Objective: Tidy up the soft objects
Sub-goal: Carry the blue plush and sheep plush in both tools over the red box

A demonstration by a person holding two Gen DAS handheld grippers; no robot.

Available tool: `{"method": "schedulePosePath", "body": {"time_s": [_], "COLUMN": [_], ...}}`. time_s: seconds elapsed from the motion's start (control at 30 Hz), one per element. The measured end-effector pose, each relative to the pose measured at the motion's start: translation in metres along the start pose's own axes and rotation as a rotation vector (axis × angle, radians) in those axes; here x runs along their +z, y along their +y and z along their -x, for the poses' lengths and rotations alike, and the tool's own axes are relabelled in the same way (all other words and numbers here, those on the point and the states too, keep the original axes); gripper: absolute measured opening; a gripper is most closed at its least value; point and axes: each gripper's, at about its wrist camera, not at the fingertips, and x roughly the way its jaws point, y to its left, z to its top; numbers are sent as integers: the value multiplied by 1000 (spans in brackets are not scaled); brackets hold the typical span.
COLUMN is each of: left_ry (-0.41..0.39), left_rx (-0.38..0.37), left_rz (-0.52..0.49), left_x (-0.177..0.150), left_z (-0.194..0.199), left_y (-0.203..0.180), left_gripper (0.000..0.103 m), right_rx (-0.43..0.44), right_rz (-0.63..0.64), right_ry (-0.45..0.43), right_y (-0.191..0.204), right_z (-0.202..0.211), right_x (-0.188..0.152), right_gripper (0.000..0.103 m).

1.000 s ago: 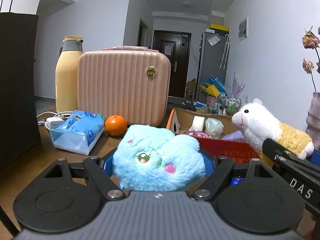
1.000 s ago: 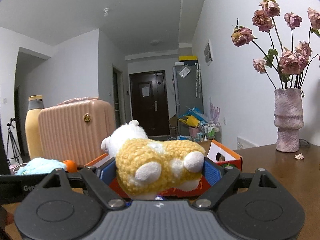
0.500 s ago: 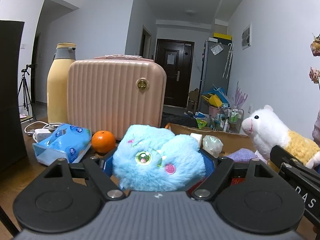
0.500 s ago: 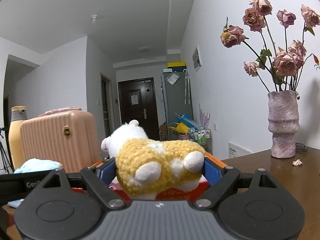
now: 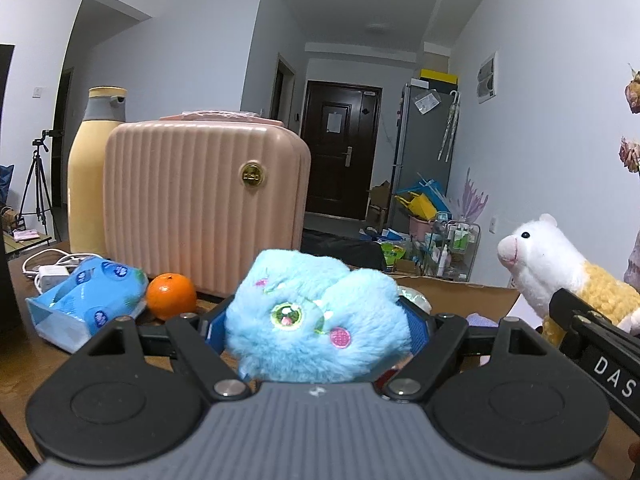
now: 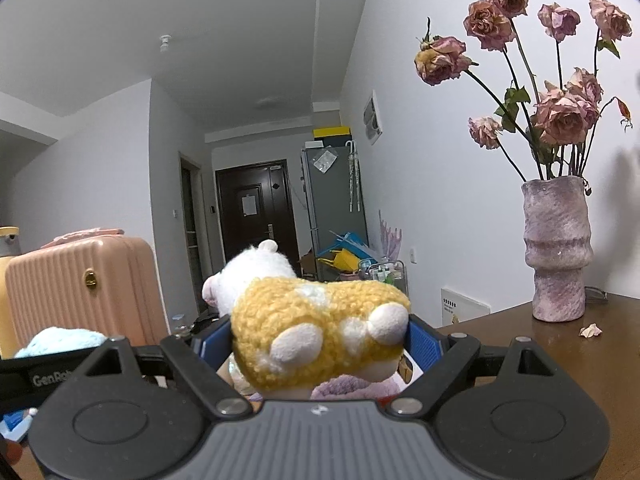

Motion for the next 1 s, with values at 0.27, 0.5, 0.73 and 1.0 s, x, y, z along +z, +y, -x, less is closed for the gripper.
{"method": "schedulePosePath", "body": {"time_s": [0.27,0.5,0.73,1.0], "left_ry": [-3,-6,-14,-16], "left_rx": [-9,-10,-6,-17], "left_rz": [-3,-10,-24,-44], "left_x": [4,6,7,7], "left_z": [-22,-40,-53,-70], "left_y": [-12,-18,-22,-31], "left_gripper": [82,82,82,82], "right_rx": [-3,-11,-22,-30], "right_rz": [11,35,48,62], "right_ry": [0,-3,1,10], "right_y": [-1,-1,-3,-3], "right_z": [-20,-37,-54,-70], "right_x": [-1,-2,-3,-4], "right_gripper": [88,88,88,88]}}
